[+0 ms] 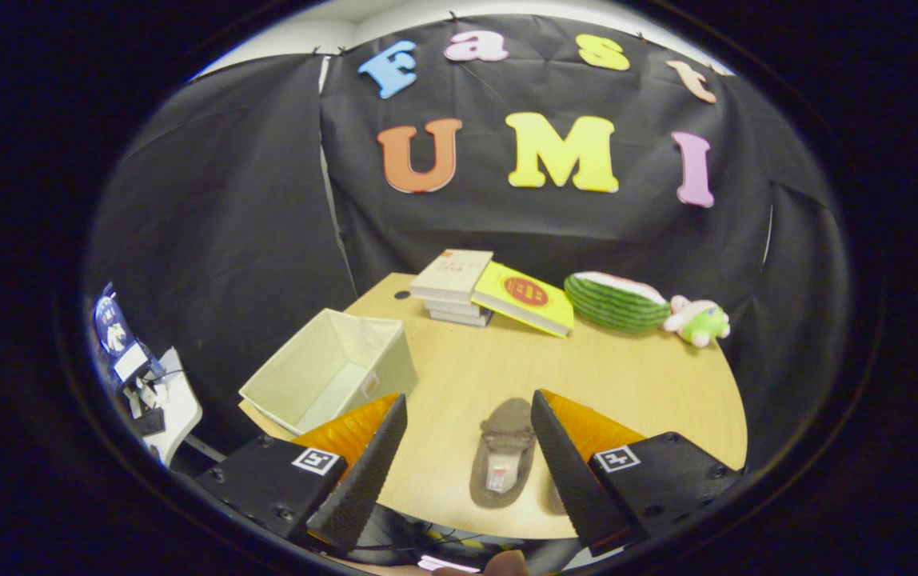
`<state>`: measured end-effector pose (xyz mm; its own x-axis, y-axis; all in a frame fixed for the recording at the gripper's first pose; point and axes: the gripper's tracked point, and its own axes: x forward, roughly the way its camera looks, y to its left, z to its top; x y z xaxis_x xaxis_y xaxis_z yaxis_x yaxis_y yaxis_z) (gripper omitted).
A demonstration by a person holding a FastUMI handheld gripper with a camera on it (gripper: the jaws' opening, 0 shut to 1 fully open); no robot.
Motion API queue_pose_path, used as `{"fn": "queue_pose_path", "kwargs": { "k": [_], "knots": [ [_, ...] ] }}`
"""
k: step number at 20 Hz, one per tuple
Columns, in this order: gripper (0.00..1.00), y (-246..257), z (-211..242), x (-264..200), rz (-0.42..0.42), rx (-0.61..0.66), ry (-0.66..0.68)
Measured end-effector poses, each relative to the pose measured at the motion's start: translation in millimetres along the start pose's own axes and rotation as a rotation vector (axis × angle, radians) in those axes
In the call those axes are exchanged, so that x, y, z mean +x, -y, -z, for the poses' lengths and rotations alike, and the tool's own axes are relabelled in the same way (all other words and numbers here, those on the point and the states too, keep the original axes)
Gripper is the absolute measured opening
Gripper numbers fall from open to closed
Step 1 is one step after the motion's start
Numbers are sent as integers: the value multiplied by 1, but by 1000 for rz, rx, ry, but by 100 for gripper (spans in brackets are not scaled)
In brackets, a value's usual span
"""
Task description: Open the storage box then place both shoes into the box .Put the left shoe in first, then the right shoe, with the right side of both shoes facing outward in a uniform manner.
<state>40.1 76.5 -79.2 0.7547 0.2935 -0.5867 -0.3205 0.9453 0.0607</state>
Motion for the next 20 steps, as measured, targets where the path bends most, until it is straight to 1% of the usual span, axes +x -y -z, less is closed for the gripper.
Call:
{"fn": "queue_pose_path", "kwargs": {
  "k": [2, 5, 9, 15, 17, 20],
  "knots": [
    [100, 13, 29, 16, -17, 36, -100],
    [100, 39, 60, 45, 0, 124, -220],
    [99, 58, 98, 65, 21, 242, -347],
    [98, 69, 136, 101, 27, 242, -474],
    [97, 68, 143, 112, 3, 252, -503],
    [90, 72, 153, 127, -5, 263, -543]
  ]
}}
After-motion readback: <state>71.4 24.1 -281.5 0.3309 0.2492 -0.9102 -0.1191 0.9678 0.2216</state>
